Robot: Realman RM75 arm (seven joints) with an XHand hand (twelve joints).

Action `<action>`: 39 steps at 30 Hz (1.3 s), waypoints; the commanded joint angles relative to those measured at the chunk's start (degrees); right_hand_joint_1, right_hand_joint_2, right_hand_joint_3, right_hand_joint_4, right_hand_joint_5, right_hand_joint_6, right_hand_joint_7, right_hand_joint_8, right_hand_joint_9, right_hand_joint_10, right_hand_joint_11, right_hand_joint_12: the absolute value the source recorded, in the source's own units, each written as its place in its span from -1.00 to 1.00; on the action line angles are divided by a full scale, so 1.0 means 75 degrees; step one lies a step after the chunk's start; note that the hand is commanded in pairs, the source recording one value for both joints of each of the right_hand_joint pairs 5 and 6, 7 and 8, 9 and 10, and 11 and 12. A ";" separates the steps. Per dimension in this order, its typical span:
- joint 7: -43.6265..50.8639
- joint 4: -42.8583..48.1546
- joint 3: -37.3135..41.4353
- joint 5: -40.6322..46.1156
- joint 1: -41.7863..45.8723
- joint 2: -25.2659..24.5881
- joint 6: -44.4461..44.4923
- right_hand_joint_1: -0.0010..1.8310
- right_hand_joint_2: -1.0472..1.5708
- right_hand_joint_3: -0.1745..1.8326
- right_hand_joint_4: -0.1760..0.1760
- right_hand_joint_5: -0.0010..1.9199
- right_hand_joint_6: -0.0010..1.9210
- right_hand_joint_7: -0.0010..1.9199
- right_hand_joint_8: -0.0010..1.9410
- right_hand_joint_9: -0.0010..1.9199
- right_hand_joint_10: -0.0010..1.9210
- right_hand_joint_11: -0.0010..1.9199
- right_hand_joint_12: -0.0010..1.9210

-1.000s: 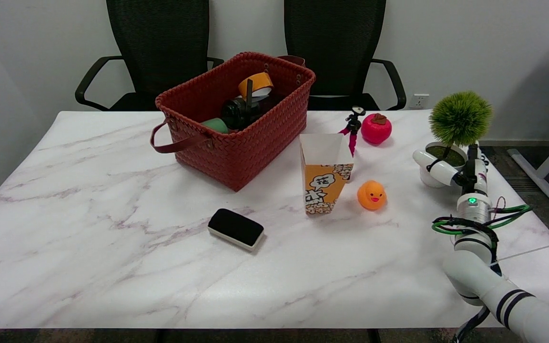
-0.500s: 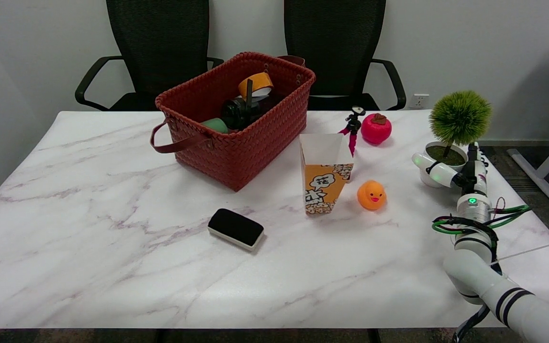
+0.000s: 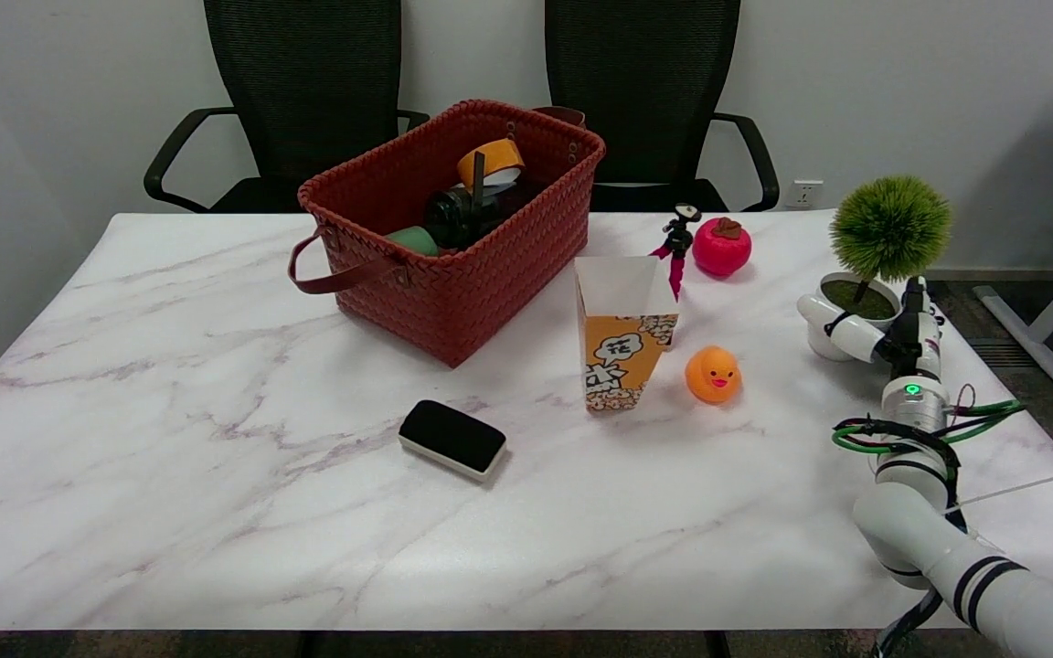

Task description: Pick up the potted plant.

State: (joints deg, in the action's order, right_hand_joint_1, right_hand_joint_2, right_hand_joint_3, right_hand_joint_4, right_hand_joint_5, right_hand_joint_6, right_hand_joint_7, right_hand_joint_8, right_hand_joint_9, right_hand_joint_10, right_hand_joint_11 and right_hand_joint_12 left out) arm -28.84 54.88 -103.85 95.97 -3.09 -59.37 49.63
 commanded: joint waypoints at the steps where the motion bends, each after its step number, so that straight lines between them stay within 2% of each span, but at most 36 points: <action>1: -0.0560 0.0006 0.0049 -0.0047 0.0128 -0.0017 0.0505 0.15 0.18 -1.00 0.00 -1.00 -1.00 -0.93 -0.93 -0.72 -0.72 -0.72 -0.72; 11: -0.0560 -0.0049 0.0023 -0.0047 0.0074 -0.0006 0.0337 0.16 0.18 -1.00 0.00 -1.00 -1.00 -0.88 -0.88 -0.69 -0.69 -0.66 -0.66; 26: -0.0581 -0.0011 0.0025 0.0017 0.0139 -0.0017 -0.0225 0.14 0.17 -1.00 0.00 -1.00 -1.00 -0.59 -0.60 -0.59 -0.59 -0.58 -0.59; 28: -0.0638 -0.0011 0.0074 0.0017 0.0149 -0.0017 -0.0328 0.13 0.17 -1.00 0.00 -0.94 -0.94 -0.52 -0.53 -0.55 -0.55 -0.56 -0.56; 30: -0.0734 -0.0023 0.0081 -0.0003 0.0149 -0.0017 -0.0339 0.13 0.18 -1.00 0.00 -0.78 -0.78 -0.37 -0.38 -0.43 -0.44 -0.45 -0.45; 33: -0.0913 -0.0039 0.0081 -0.0047 0.0149 -0.0017 -0.0271 0.12 0.21 -1.00 0.00 -0.63 -0.63 -0.05 -0.06 -0.22 -0.22 -0.32 -0.32; 34: -0.0933 -0.0024 0.0081 -0.0047 0.0149 -0.0017 -0.0247 0.12 0.23 -1.00 0.00 -0.52 -0.52 0.15 0.13 0.03 0.02 -0.03 -0.03; 35: -0.0933 -0.0007 0.0081 -0.0047 0.0149 -0.0017 -0.0224 0.12 0.25 -1.00 0.00 -0.41 -0.41 0.22 0.20 0.10 0.09 0.07 0.07; 37: -0.0943 0.0000 0.0091 -0.0047 0.0149 -0.0017 -0.0136 0.12 0.26 -1.00 0.00 -0.29 -0.29 0.28 0.26 0.17 0.17 0.17 0.16; 39: -0.0990 -0.0001 0.0102 -0.0047 0.0164 -0.0017 -0.0049 0.12 0.27 -1.00 0.00 -0.26 -0.26 0.30 0.28 0.20 0.20 0.20 0.20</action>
State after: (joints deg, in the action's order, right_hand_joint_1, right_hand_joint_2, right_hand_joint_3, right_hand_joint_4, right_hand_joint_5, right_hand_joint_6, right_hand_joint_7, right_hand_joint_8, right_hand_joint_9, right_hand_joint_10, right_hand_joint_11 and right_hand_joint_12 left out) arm -33.99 54.75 -103.39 95.84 -2.12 -59.42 49.00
